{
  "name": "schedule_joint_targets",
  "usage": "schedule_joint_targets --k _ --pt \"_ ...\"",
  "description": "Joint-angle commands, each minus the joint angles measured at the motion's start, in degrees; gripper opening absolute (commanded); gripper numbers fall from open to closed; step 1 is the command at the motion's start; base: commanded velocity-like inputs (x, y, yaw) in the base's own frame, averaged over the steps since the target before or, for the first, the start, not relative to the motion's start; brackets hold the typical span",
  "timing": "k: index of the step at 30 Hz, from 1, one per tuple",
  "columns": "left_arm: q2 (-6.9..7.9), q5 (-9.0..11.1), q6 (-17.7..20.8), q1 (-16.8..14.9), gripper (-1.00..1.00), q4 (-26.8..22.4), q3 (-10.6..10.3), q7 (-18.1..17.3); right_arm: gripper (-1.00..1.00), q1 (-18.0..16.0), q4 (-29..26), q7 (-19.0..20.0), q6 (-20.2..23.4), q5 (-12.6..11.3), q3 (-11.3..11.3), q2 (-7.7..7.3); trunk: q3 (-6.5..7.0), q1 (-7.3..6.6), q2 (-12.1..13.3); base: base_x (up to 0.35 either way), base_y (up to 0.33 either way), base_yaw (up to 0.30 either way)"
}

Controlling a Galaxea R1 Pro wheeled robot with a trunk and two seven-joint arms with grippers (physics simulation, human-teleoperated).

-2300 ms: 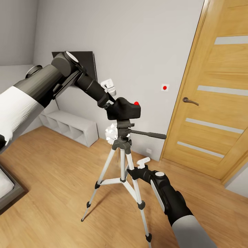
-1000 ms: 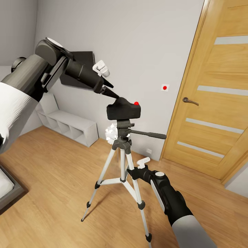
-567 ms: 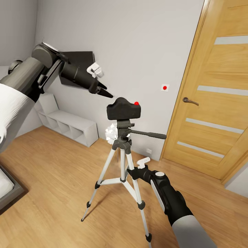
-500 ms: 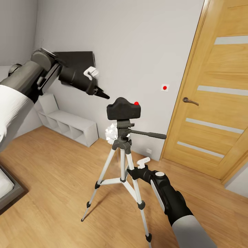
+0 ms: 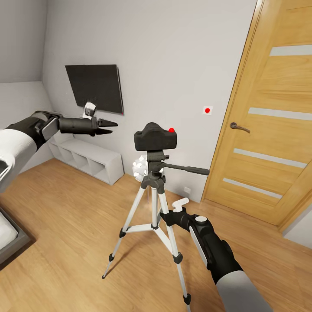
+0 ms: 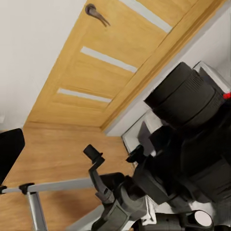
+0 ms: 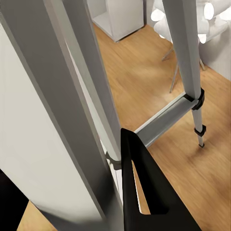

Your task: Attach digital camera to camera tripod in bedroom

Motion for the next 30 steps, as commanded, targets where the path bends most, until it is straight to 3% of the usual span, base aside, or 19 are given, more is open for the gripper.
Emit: schedule_joint_targets --k 1,5,11,17,20,28,30 --pt "0.06 0.97 -0.6 0.19 1.0 0.8 -0.37 -0.12 -1.0 -0.02 -0.03 0.4 0.22 0.96 -0.1 0.02 -0.13 0.04 -0.1 0.0 0.0 0.0" --pt "0.08 2.47 -4.71 2.36 1.0 3.11 -0.36 -0.09 -1.0 -0.02 -0.03 0.4 0.19 0.94 -0.1 0.04 -0.13 0.04 -0.1 0.0 0.0 0.0" --pt "0.22 3.22 -5.81 6.48 1.0 4.02 -0.28 2.41 -1.0 -0.02 -0.03 0.4 0.18 0.93 -0.1 0.04 -0.13 0.04 -0.1 0.0 0.0 0.0" --pt "1.9 3.57 -5.55 12.27 1.0 4.42 -0.23 8.33 -1.0 -0.02 -0.03 0.4 0.17 0.93 -0.1 0.04 -0.13 0.04 -0.1 0.0 0.0 0.0" --pt "3.68 3.8 -5.65 16.29 1.0 4.49 -0.2 10.05 -1.0 -0.02 -0.03 0.4 0.17 0.93 -0.1 0.04 -0.13 0.04 -0.1 0.0 0.0 0.0" --pt "6.22 5.64 -6.37 25.45 1.0 4.59 -0.14 11.18 -1.0 -0.02 -0.03 0.4 0.17 0.93 -0.08 0.04 -0.13 0.04 -0.1 0.0 0.0 0.0" --pt "6.76 7.03 -6.68 29.83 1.0 4.59 -0.12 11.5 -1.0 -0.02 -0.03 0.4 0.17 0.95 -0.08 0.04 -0.13 0.04 -0.1 0.0 0.0 0.0"
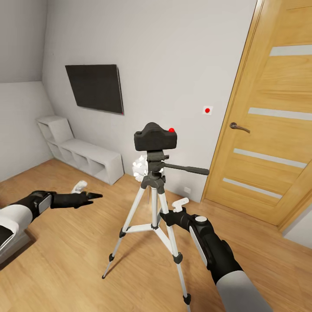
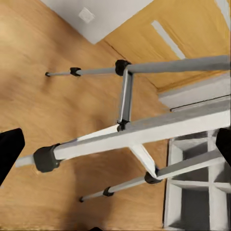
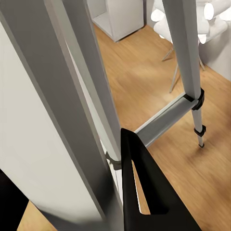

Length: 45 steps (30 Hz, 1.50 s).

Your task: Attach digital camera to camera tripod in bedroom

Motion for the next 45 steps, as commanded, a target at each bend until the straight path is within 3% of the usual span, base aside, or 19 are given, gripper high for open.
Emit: schedule_joint_targets --k 1,5,9,13,19,20,23,26,28,29,35,36,37,41,42,45 --pt "0.14 1.15 0.41 1.51 1.0 -0.03 0.01 -0.08 -1.0 -0.01 -0.05 0.4 0.24 0.87 -0.08 0.02 -0.12 0.04 -0.11 0.0 0.0 0.0" --pt "0.57 3.93 0.14 8.44 1.0 -0.06 0.05 0.19 -1.0 -0.01 -0.05 0.4 0.24 0.94 -0.1 0.02 -0.12 0.04 -0.11 0.0 0.0 0.0" --pt "0.69 5.72 0.05 12.89 1.0 -0.06 0.02 0.58 -1.0 -0.01 -0.05 0.4 0.25 0.95 -0.1 0.02 -0.12 0.04 -0.11 0.0 0.0 0.0" --pt "0.39 6.33 0.0 14.97 1.0 -0.02 0.0 2.05 -1.0 -0.01 -0.05 0.44 0.28 0.93 -0.1 0.02 -0.12 0.04 -0.11 0.0 0.0 0.0" --pt "-1.19 6.72 -0.06 17.18 1.0 0.01 0.0 11.99 -1.0 -0.01 -0.05 0.53 0.32 0.93 -0.1 0.02 -0.12 0.04 -0.11 0.0 0.0 0.0" --pt "-1.86 6.81 -0.07 17.49 1.0 0.01 0.03 16.36 -1.0 -0.01 -0.05 0.54 0.32 0.92 -0.1 0.02 -0.12 0.04 -0.11 0.0 0.0 0.0" --pt "-3.02 7.25 -0.1 17.82 1.0 0.01 0.08 23.32 -1.0 -0.01 -0.05 0.56 0.32 0.92 -0.1 0.02 -0.12 0.04 -0.11 0.0 0.0 0.0" --pt "-4.32 8.91 -0.5 18.06 1.0 0.01 0.12 30.3 -1.0 -0.01 -0.05 0.55 0.31 0.91 -0.1 0.02 -0.12 0.04 -0.11 0.0 0.0 0.0" --pt "-5.24 10.88 -1.36 18.16 1.0 0.01 0.13 34.73 -1.0 -0.01 -0.05 0.53 0.28 0.88 -0.1 0.02 -0.12 0.04 -0.11 0.0 0.0 0.0" --pt "-6.17 13.49 -2.84 18.22 1.0 0.01 0.14 38.97 -1.0 -0.01 -0.05 0.51 0.27 0.86 -0.1 0.02 -0.12 0.04 -0.11 0.0 0.0 0.0" --pt "-8.75 23.08 -10.6 19.28 1.0 0.01 0.13 51.57 -1.0 -0.01 -0.05 0.49 0.25 0.84 -0.1 0.02 -0.12 0.04 -0.11 0.0 0.0 0.0" --pt "-9.62 26.31 -14.06 20.1 1.0 0.01 0.11 55.75 -1.0 -0.01 -0.05 0.49 0.26 0.84 -0.1 0.02 -0.12 0.04 -0.11 0.0 0.0 0.0" --pt "-10.03 27.92 -15.95 20.57 1.0 0.01 0.12 57.68 -1.0 -0.01 -0.05 0.49 0.26 0.84 -0.1 0.02 -0.12 0.04 -0.11 0.0 0.0 0.0" --pt "-11.19 34.01 -23.68 22.69 1.0 -0.03 0.13 63.28 -1.0 -0.01 -0.05 0.49 0.28 0.84 -0.1 0.02 -0.12 0.04 -0.11 0.0 0.0 0.0" --pt "-11.49 36.71 -26.99 23.83 1.0 -0.05 0.14 64.77 -1.0 -0.01 -0.05 0.5 0.3 0.84 -0.1 0.02 -0.12 0.04 -0.11 0.0 0.0 0.0" --pt "-11.71 40.17 -30.52 25.68 1.0 -0.06 0.15 66.07 -1.0 -0.01 -0.05 0.54 0.31 0.84 -0.1 0.02 -0.12 0.04 -0.11 0.0 0.0 0.0"
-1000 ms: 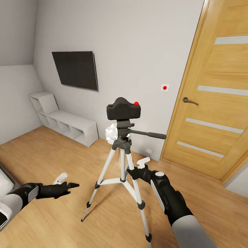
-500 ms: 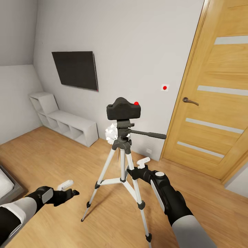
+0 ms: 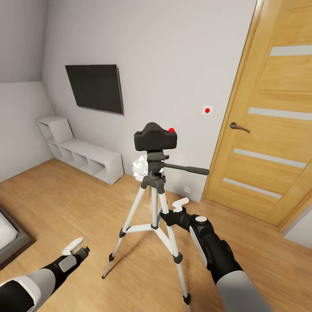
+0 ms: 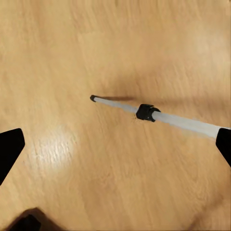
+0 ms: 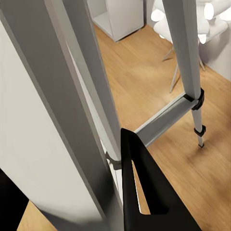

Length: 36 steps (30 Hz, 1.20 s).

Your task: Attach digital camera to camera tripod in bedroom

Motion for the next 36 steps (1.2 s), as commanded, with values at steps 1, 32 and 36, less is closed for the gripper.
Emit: schedule_joint_targets --k 1,32,36 --pt "-0.05 1.37 -0.68 0.6 1.0 -0.02 -0.5 0.48 -1.0 -0.02 -0.03 0.41 0.29 0.69 -0.03 0.02 -0.12 0.04 -0.1 0.0 0.0 0.0" --pt "-0.82 -7.2 -3.17 21.53 1.0 -0.05 -1.19 1.7 -1.0 -0.02 0.2 0.35 0.34 0.62 0.0 0.02 -0.12 0.04 -0.1 0.0 0.0 0.0" --pt "-1.16 -7.95 -3.22 23.38 1.0 -0.04 -1.19 1.8 -1.0 -0.02 0.21 0.35 0.42 0.67 -0.02 0.02 -0.12 0.04 -0.1 0.0 0.0 0.0"
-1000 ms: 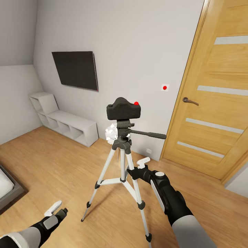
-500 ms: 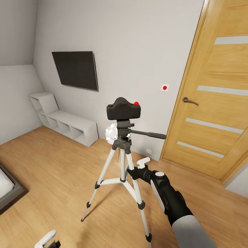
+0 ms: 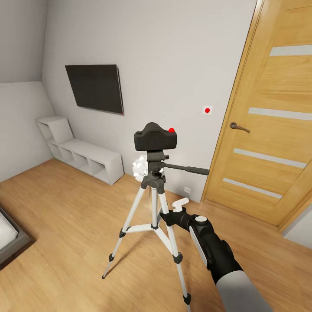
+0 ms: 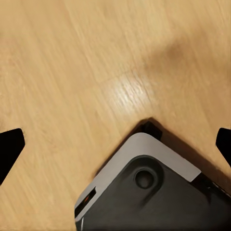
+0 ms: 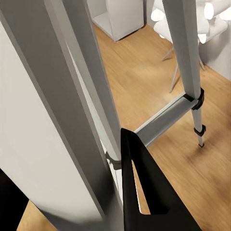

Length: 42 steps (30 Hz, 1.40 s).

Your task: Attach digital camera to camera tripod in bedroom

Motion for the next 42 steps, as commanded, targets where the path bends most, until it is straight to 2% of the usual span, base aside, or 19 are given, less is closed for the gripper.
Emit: schedule_joint_targets --k 1,3,10,16,26,42 --pt "-0.1 0.34 -0.06 0.17 1.0 -0.02 -0.49 0.26 -1.0 -0.01 0.2 0.44 0.33 0.8 -0.07 0.03 -0.12 0.04 -0.09 0.0 0.0 0.0" --pt "-0.42 0.24 0.04 0.6 1.0 -0.03 -0.49 0.41 -1.0 -0.01 0.21 0.44 0.35 0.8 -0.08 0.03 -0.12 0.04 -0.09 0.0 0.0 0.0" --pt "-3.37 -0.03 1.15 3.97 1.0 -0.02 -0.49 0.59 -1.0 -0.01 0.23 0.44 0.43 0.74 -0.04 0.03 -0.12 0.04 -0.09 0.0 0.0 0.0" --pt "-4.23 -0.1 1.07 7.07 1.0 -0.01 -0.49 0.44 -1.0 -0.01 0.24 0.5 0.52 0.82 -0.07 0.03 -0.12 0.04 -0.09 0.0 0.0 0.0" --pt "-4.53 -0.22 1.45 8.43 1.0 -0.01 -0.49 0.01 -1.0 -0.01 0.23 0.53 0.56 0.82 -0.08 0.03 -0.12 0.04 -0.09 0.0 0.0 0.0" --pt "-4.53 -0.26 1.57 8.64 1.0 -0.01 -0.49 -0.22 -1.0 -0.01 0.19 0.49 0.54 0.89 -0.08 0.03 -0.12 0.04 -0.09 0.0 0.0 0.0"
